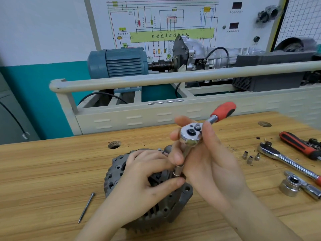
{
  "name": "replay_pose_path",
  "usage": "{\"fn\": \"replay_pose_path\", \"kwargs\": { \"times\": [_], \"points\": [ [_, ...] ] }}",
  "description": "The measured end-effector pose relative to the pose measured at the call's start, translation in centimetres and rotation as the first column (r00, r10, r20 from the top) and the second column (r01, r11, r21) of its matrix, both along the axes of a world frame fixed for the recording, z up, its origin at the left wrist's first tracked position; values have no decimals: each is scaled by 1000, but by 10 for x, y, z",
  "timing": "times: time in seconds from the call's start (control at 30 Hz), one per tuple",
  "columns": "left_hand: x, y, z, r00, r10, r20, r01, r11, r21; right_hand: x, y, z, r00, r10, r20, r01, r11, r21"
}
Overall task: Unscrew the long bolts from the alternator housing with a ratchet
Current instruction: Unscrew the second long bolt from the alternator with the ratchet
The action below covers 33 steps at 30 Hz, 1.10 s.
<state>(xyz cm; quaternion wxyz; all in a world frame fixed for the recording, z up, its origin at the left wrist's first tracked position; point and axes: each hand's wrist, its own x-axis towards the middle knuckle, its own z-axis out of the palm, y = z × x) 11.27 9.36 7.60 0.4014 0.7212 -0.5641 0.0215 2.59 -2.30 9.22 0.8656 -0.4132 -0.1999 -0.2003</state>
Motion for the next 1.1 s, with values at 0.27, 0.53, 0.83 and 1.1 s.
{"fn": "replay_pose_path", "kwargs": {
  "times": [0.27, 0.53, 0.83, 1.1],
  "points": [
    [-1, -2, -1, 1000, 17, -19, -18, 999, -26, 0, 1, 0, 997, -82, 16, 82, 996, -42],
    [-3, -3, -1, 998, 57, -20, -58, 997, -47, -1, 1, 1, 997, -71, 6, 71, 995, -67],
    [-3, -2, 2, 999, 21, -30, -22, 999, -38, -2, 3, 2, 999, -37, 0, 37, 997, -63],
    [-4, -2, 1, 997, 68, -38, -69, 997, -21, -3, 4, 2, 991, -133, 26, 134, 989, -65]
  ]
}}
